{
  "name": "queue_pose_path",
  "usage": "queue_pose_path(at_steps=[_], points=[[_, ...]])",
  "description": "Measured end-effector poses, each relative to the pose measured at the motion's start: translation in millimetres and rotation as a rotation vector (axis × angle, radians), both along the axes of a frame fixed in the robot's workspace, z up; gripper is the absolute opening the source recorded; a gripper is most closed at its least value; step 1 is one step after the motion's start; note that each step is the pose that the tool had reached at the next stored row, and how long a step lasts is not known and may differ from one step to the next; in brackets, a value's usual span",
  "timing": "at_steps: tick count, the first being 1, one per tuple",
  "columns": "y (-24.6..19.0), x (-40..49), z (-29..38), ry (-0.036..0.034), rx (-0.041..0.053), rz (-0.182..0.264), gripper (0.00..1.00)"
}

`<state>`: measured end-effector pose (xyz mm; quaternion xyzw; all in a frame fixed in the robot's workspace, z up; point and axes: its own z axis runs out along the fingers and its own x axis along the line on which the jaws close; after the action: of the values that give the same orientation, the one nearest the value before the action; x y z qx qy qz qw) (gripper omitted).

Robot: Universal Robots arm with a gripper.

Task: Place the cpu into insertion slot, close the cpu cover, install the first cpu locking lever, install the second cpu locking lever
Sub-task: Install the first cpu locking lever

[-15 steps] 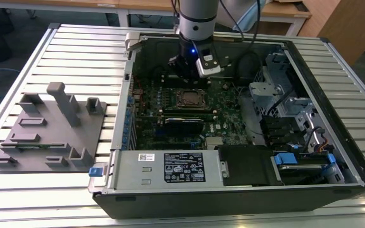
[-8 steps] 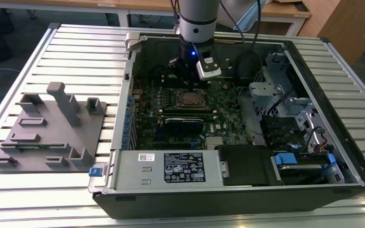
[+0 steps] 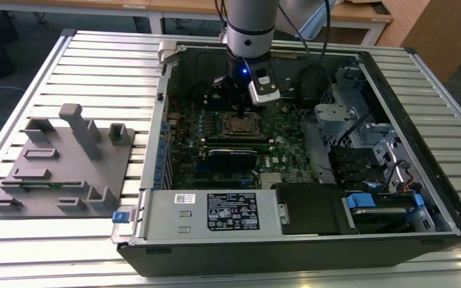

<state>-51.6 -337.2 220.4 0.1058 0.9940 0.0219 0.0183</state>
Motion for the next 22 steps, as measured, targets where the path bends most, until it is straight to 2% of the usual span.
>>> queue_pose_path(at_steps=[7,11,15,22], points=[[-7.4,0.0,-0.9,-0.0003,0.0028,0.001,0.10],[-7.6,1.2,-1.0,-0.0003,0.0027,0.002,0.10],[-7.7,7.1,-1.1,-0.0003,0.0028,0.002,0.10],[-7.6,7.4,0.7,0.0014,0.0027,0.002,0.10]])
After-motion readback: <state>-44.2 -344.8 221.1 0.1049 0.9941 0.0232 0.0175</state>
